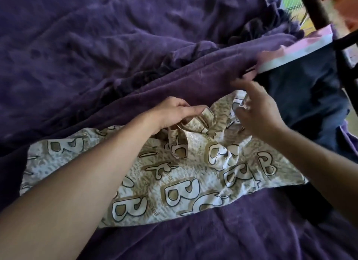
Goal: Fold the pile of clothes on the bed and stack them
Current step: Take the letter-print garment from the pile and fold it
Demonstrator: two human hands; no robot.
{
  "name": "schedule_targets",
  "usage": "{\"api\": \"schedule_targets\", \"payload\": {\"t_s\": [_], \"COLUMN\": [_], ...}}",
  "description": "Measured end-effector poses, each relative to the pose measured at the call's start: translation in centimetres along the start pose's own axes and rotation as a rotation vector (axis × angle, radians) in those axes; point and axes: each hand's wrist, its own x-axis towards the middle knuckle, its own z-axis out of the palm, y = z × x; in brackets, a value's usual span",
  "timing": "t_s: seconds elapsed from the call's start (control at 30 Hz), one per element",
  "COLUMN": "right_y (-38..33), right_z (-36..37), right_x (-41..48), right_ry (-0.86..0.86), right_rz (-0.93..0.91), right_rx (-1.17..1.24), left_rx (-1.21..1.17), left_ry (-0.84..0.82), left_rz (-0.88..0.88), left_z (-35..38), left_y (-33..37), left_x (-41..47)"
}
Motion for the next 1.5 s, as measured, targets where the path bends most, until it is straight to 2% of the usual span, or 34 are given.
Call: {"api": "schedule_targets", "payload": {"t_s": [0.1,0.13,0.2,0.23,0.3,0.37,0.43,0.5,0.57,0.63,0.67,0.7,0.73,0.8,0.87,0.93,1.03,1.1,1.17,1.27,1.3,1.4,1.5], "right_y": [-0.7,-1.0,-1.4,-1.4,-1.3,-1.0,-1.0,-1.3,-1.4,-0.8,-0.2,0.5,1.2,2.3,2.1,0.1,-2.7,-3.4,-3.4,-3.8,-3.7,-3.8,-5.4], "right_z": [-0.2,-0.2,-0.6,-0.8,-1.1,-0.7,-0.4,-0.7,-0.9,-0.3,0.3,0.9,1.3,1.6,1.0,-0.4,-2.4,-3.1,-2.7,-1.1,-0.3,2.2,2.4], "right_x": [3.3,4.0,5.0,5.5,6.6,7.2,6.8,4.8,1.6,-2.7,-4.8,-6.3,-7.5,-7.9,-6.3,-2.0,6.8,11.0,12.3,10.7,10.3,10.9,11.7], "right_ry": [-0.333,-0.351,-0.217,-0.103,0.071,0.133,0.202,0.278,0.214,-0.054,-0.220,-0.362,-0.445,-0.422,-0.254,-0.105,0.047,0.142,0.115,-0.242,-0.311,-0.260,-0.172], "right_rz": [-0.003,-0.026,-0.045,-0.016,0.044,0.100,0.118,-0.010,-0.304,-0.520,-0.555,-0.560,-0.525,-0.501,-0.481,-0.247,0.080,0.220,0.230,0.156,0.137,0.136,0.142], "right_rx": [-0.185,-0.211,-0.134,-0.072,0.015,0.007,-0.046,-0.088,-0.046,-0.098,-0.231,-0.384,-0.494,-0.493,-0.292,-0.018,0.259,0.165,0.039,0.150,0.106,-0.062,0.085], "left_rx": [0.028,0.046,0.012,-0.042,-0.214,-0.359,-0.413,-0.327,-0.191,-0.017,0.099,0.218,0.315,0.348,0.263,0.105,-0.124,-0.170,-0.191,-0.217,-0.223,-0.254,-0.308], "left_ry": [-0.087,-0.118,-0.085,0.025,0.391,0.685,0.774,0.669,0.358,0.011,-0.084,-0.099,-0.036,0.141,0.284,0.429,0.749,0.892,0.870,0.636,0.576,0.512,0.523], "left_rz": [0.006,0.016,0.069,0.111,0.188,0.251,0.263,0.276,0.268,0.208,0.180,0.167,0.174,0.248,0.331,0.353,0.179,0.018,-0.093,-0.165,-0.162,-0.129,-0.024], "left_z": [0.3,0.4,0.5,0.2,-1.3,-3.6,-5.2,-5.3,-4.4,-3.0,-2.2,-1.3,-0.5,0.2,-0.5,-2.1,-5.1,-6.5,-6.8,-5.4,-4.8,-4.1,-4.3], "left_y": [0.5,0.5,0.5,0.6,1.3,2.6,3.2,2.7,1.3,-0.6,-1.6,-2.6,-3.3,-3.8,-3.3,-2.0,0.0,0.0,-0.8,-1.9,-2.0,-1.7,-0.2], "left_x": [-1.1,-1.6,-1.9,-1.7,-0.4,0.7,1.0,0.0,-2.2,-4.4,-5.2,-5.6,-5.7,-5.6,-4.8,-3.4,-0.3,1.1,1.7,1.9,1.9,3.0,2.6]}}
